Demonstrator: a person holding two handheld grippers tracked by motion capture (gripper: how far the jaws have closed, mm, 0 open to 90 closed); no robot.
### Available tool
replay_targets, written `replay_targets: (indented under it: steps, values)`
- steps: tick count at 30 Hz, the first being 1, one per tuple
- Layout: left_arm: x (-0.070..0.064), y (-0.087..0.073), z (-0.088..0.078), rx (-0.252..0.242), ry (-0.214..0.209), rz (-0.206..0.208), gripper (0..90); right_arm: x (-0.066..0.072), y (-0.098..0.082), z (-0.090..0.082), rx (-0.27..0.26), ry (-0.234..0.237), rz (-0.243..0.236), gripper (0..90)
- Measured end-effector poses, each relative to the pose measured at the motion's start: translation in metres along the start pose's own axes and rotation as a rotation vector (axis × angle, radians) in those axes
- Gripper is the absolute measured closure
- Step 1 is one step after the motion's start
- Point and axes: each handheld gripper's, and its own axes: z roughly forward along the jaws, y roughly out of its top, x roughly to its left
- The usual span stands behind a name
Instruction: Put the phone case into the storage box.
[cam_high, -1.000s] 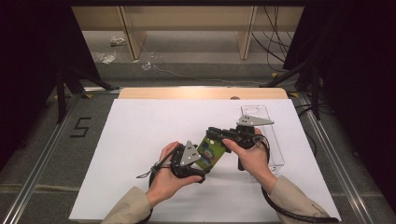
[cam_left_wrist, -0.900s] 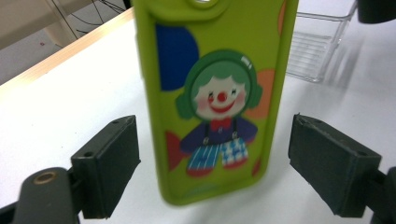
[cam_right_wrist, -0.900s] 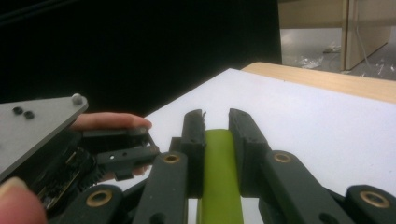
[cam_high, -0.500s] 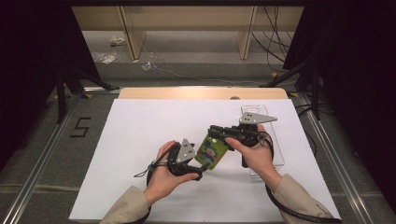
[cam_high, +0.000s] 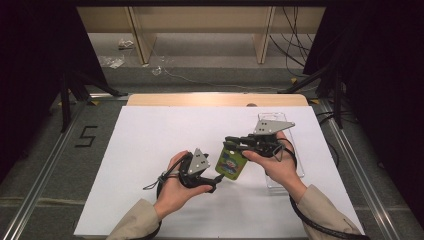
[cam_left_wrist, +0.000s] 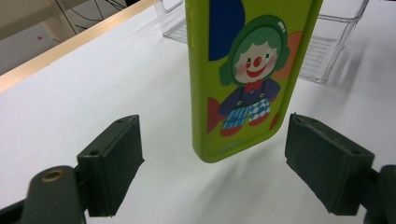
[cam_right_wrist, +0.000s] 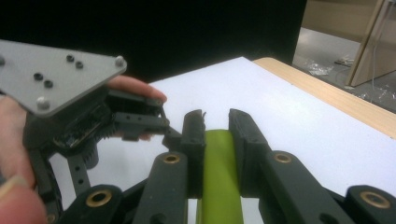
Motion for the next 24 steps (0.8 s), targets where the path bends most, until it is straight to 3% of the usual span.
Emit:
replay_targets:
  steps: [24]
  values:
    - [0.0031, -0.0031, 0.0026, 0.005, -0.035, -0.003, 21.3, -0.0001, 0.0042, -0.0035, 0.033, 0.056, -0.058, 77.5]
